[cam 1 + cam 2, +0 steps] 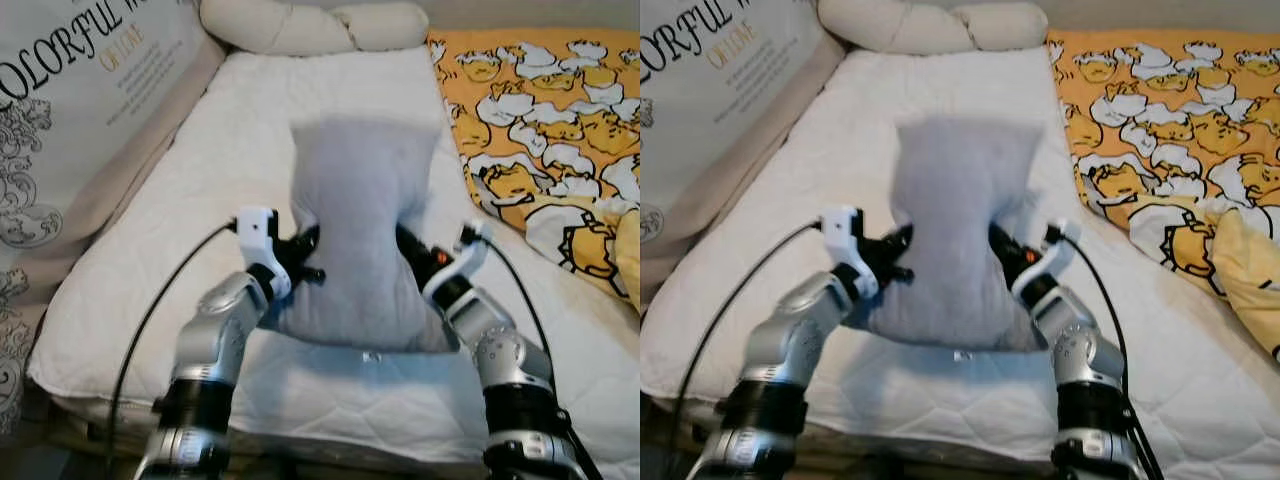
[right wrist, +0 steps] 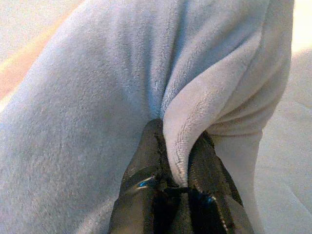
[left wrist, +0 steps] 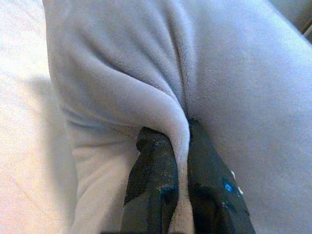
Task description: Clean up the room
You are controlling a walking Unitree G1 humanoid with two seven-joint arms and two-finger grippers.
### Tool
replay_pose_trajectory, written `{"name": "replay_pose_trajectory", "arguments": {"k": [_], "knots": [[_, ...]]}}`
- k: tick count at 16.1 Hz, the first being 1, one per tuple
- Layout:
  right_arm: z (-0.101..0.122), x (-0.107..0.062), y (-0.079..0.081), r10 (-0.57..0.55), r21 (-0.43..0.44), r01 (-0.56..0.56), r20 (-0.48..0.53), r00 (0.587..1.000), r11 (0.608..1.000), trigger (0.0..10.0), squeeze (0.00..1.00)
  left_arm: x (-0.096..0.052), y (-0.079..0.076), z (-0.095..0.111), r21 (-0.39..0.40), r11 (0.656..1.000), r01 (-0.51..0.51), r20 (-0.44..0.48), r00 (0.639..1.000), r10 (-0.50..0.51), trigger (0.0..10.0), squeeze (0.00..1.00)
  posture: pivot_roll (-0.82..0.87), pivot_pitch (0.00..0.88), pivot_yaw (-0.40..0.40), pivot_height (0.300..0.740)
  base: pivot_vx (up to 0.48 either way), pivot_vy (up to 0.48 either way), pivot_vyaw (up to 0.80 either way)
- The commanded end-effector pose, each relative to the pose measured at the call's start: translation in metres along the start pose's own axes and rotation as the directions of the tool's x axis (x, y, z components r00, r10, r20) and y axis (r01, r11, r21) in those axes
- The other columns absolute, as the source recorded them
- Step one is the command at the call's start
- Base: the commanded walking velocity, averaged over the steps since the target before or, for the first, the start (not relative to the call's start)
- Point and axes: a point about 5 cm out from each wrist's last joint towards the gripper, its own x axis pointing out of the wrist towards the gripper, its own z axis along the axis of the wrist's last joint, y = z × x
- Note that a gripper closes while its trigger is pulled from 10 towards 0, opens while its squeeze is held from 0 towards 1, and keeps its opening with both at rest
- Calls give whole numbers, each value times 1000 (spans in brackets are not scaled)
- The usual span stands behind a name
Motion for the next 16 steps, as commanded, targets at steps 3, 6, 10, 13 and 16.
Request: {"name": "replay_pose_trajectory", "arguments": {"k": [3, 6, 10, 13, 16], "knots": [[-10, 3, 42, 117, -18, -118, -38, 992, 993, 0, 0, -16, -27, 8, 33, 999, 9, 8, 1000, -9, 0, 0, -99, 0, 67, 740, 0, 0, 0], [-15, -9, 38, 30, -106, -38, -81, 996, 994, 10000, 0, -29, -32, 3, 53, 997, -51, 6, 999, 51, 1451, 0, -42, 0, 20, 740, 0, 0, 0], [-2, -14, 38, -32, -154, 26, -32, 999, 988, 10000, 0, -31, -17, 5, 262, 953, -153, -17, 986, 163, 10000, 0, -57, 0, 14, 740, 0, 0, 0], [4, -21, 33, -117, -158, 121, 31, 993, 980, 10000, 0, -29, -5, 16, 293, 941, -167, -19, 983, 180, 10000, 0, -93, 0, 61, 740, 0, 194, 0], [-1, -24, 35, -120, -183, 119, 8, 993, 976, 10000, 0, -27, -6, 16, 320, 934, -161, -29, 983, 179, 10000, 0, -102, 0, 75, 740, 0, 331, 0]]}}
